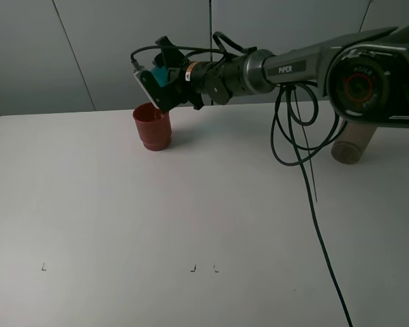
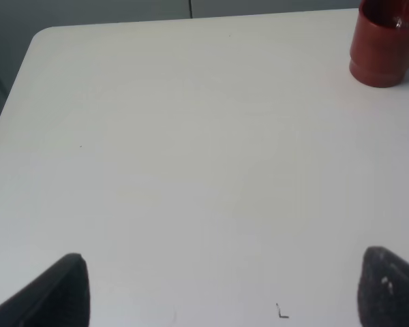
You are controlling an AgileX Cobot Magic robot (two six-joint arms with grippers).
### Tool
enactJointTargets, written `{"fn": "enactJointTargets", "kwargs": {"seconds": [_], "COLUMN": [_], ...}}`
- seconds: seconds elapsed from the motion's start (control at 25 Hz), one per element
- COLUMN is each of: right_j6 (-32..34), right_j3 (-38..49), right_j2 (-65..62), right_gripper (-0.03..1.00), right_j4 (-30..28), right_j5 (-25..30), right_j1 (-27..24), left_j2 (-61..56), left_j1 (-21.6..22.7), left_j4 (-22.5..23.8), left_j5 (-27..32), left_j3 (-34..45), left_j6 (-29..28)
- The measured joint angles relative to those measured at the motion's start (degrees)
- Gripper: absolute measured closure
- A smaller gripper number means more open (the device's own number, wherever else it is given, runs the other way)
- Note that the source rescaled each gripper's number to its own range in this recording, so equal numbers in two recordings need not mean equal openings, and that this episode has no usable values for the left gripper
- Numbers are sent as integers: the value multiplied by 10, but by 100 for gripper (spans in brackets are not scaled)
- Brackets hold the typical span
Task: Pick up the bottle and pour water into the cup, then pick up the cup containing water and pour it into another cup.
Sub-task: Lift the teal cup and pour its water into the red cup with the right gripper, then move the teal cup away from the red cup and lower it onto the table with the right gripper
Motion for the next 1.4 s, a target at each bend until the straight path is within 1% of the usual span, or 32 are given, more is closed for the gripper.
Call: {"fn": "enactJointTargets", "kwargs": {"seconds": [0.32,0.6,0.92,1.0,1.08,1.2,1.32,1.4], "right_j6": [-52,-62,-55,-33,1,71,192,303], "right_j3": [0,0,0,0,0,0,0,-1], "right_j2": [0,0,0,0,-1,-16,-41,-56], "right_gripper": [96,96,96,96,96,96,96,96], "right_j4": [0,0,0,2,18,57,84,96], "right_j5": [-39,-48,-48,-48,-37,18,68,81], "right_j1": [3,3,3,3,6,10,11,11], "left_j2": [0,0,0,0,0,0,0,0], "left_j1": [0,0,0,0,0,0,0,0], "left_j4": [0,0,0,0,0,0,0,0], "left_j5": [0,0,0,0,0,0,0,0], "left_j3": [0,0,0,0,0,0,0,0], "left_j6": [0,4,4,4,4,4,4,4]}}
